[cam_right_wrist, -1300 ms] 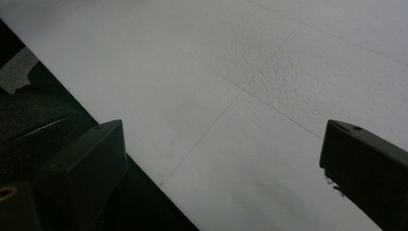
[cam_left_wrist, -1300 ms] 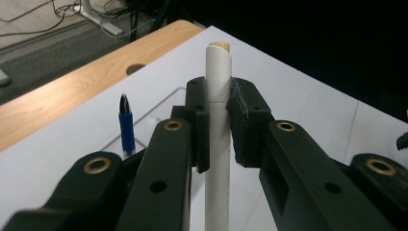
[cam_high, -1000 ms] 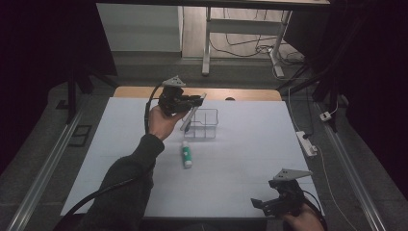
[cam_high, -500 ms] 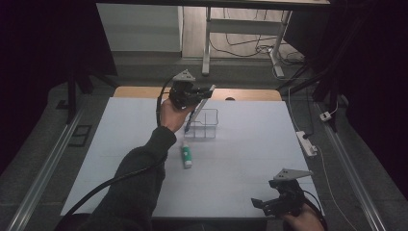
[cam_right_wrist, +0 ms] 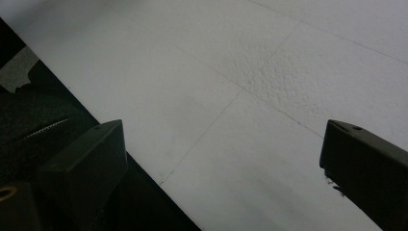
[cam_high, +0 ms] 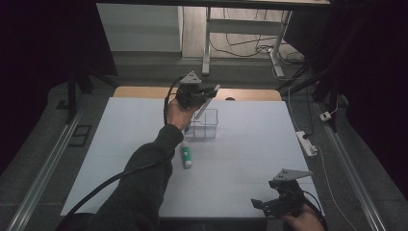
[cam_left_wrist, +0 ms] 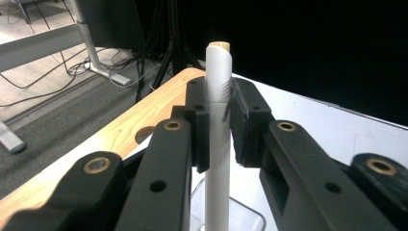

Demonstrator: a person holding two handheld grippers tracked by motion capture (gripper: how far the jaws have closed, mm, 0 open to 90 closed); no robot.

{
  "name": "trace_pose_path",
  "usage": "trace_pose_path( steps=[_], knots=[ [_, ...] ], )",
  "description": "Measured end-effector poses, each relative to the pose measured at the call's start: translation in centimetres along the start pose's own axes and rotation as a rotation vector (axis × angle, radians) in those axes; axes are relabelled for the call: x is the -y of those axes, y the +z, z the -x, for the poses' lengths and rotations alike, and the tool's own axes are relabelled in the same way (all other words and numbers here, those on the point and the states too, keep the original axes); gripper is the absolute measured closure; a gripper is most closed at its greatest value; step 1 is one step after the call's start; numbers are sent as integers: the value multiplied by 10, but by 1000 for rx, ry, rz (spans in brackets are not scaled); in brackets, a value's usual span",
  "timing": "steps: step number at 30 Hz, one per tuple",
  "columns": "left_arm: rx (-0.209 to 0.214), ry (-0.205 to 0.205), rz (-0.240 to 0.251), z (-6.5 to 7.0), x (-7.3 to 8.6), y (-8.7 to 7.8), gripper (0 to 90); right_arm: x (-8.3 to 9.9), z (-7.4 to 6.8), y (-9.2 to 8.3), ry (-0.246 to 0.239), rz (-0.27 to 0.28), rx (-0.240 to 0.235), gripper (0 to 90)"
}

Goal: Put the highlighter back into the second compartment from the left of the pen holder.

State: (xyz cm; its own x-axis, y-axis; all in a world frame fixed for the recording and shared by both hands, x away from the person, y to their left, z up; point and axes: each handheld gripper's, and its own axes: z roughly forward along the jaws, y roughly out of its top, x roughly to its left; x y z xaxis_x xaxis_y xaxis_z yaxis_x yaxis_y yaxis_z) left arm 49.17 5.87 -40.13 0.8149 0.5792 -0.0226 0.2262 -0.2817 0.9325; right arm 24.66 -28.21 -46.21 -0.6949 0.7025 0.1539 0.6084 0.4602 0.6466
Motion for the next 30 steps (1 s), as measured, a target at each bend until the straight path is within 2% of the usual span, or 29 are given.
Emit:
trace_pose_path(
  steps=[3, 5, 13, 19, 23, 28, 30],
  knots=[
    [-5, 12, -11, 0, 4, 5, 780, 0, 0, 0, 2, 0, 1, 22],
    [-4, 6, -16, 0, 8, 7, 780, 0, 0, 0, 2, 0, 0, 22],
    [-24, 2, -79, 2, 18, 9, 778, 1, 0, -1, -1, 1, 2, 22],
    [-43, -16, -150, 2, 28, 9, 768, 1, 0, 0, -2, -2, 5, 22],
    [-35, -34, -141, 1, 31, 6, 732, 1, 0, 0, 0, -3, 4, 22],
    [-46, -19, -147, 6, 24, -2, 678, 1, 0, 0, -1, -3, 6, 22],
    [-45, -34, -156, 8, 21, -6, 661, 1, 0, 0, -2, -3, 6, 22]
  ],
)
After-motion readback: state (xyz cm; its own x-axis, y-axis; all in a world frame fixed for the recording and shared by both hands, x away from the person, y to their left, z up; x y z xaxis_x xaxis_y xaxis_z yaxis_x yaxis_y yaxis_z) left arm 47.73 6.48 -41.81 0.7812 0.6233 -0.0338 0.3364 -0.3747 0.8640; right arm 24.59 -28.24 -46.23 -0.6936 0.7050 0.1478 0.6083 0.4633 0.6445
